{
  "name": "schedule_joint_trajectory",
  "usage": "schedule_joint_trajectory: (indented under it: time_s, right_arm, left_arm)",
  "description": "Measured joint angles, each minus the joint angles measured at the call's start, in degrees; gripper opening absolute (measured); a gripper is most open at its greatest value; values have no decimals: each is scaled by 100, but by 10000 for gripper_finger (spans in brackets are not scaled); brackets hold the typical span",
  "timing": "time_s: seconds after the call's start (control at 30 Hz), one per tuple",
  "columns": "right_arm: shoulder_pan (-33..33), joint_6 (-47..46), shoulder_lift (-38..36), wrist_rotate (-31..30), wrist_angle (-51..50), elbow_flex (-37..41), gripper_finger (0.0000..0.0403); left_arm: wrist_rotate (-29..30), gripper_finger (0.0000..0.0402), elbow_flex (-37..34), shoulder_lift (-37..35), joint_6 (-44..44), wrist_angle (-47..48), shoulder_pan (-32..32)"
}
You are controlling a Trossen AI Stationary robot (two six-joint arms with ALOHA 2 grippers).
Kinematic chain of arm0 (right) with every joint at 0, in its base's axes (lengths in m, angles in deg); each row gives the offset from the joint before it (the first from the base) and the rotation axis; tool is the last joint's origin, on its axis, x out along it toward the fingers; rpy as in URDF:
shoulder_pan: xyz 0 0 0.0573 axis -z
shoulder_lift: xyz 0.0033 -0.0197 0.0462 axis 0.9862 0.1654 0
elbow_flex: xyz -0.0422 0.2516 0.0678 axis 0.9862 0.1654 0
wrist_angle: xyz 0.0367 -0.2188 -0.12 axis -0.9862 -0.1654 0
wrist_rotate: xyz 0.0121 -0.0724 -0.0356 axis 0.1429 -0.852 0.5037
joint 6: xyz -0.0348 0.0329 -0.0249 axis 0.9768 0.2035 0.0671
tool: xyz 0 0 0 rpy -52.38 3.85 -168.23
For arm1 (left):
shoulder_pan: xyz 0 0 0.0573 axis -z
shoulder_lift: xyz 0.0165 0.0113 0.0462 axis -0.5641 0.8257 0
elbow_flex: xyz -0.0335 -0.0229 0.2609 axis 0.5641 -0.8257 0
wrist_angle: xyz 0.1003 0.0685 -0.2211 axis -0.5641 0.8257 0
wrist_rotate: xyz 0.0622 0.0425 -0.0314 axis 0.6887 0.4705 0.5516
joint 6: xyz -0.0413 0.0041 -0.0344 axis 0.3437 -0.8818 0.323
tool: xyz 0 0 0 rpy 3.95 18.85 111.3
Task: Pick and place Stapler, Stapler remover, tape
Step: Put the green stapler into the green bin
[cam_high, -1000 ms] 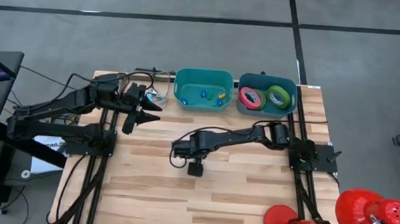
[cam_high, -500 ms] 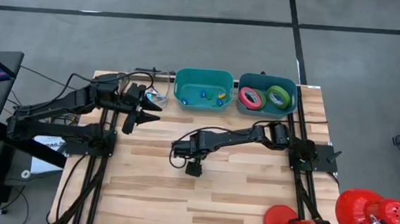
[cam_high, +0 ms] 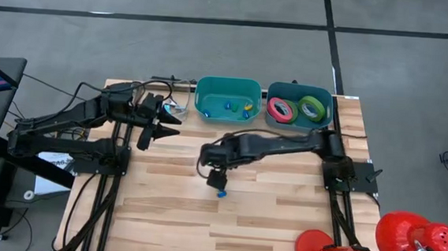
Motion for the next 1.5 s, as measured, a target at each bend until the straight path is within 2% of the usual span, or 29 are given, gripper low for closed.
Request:
schedule_joint_trajectory:
  time_s: [0.13, 0.3, 0.47, 0.73, 0.87, 1.07, 1.27, 1.5]
  right_arm:
    - [-79, 13, -651, 69, -144, 0, 287]
    - [-171, 10, -1481, -1, -458, 0, 238]
    - [-193, 8, -2292, -28, -649, 0, 168]
    - [-189, 10, -3215, -70, -986, 0, 52]
    - [-189, -16, -3549, -402, -1464, 0, 7]
    - [-156, -26, -3922, -810, -1916, 0, 16]
    - [-33, -35, -4142, -808, -2033, 0, 2]
    - [54, -35, -4094, -806, -2340, 4, 3]
  left_arm:
    - [-1, 181, 0, 36, 0, -15, 0]
    - [0, 181, 0, 184, 0, -103, 1]
    - [1, 181, 0, 461, -74, -531, 126]
    - [-2, 181, 0, 1097, -1064, -1543, 520]
    - [2, 189, 2, 1464, -1424, -1664, 706]
    - [243, 245, 2, 2065, -1878, -1699, 1015]
    - [301, 307, 0, 2697, -1938, -1696, 1303]
    - [339, 338, 0, 3494, -1934, -1718, 1587]
